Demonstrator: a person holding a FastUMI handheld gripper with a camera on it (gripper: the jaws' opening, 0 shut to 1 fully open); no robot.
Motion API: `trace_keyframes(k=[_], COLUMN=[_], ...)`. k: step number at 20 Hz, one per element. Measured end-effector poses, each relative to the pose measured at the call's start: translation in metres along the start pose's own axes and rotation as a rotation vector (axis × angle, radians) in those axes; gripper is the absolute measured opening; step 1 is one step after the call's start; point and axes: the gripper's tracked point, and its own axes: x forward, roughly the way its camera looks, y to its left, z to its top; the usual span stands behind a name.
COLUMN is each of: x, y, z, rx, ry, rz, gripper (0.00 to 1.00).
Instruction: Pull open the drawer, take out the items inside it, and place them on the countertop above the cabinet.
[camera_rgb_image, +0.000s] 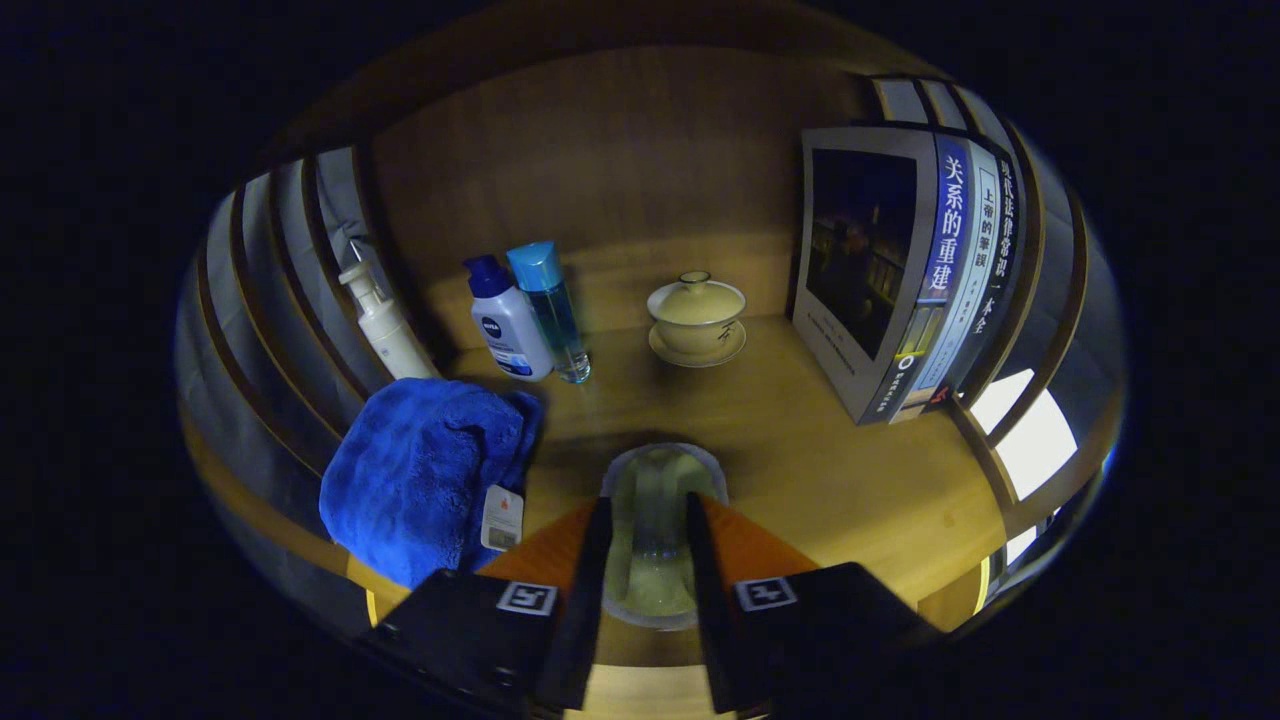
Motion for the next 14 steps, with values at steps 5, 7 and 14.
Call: trace_keyframes(k=[5, 7, 14], x=[-0.002, -0.006, -0.079], y=[-0.012, -0.017, -0.004], z=[0.004, 0.008, 0.028], rx=[-0.004, -0.025, -0.045], ry=[-0.025, -0.049, -0.226], rz=[-0.02, -0.039, 0.046], gripper=[0.85, 0.94, 0.98])
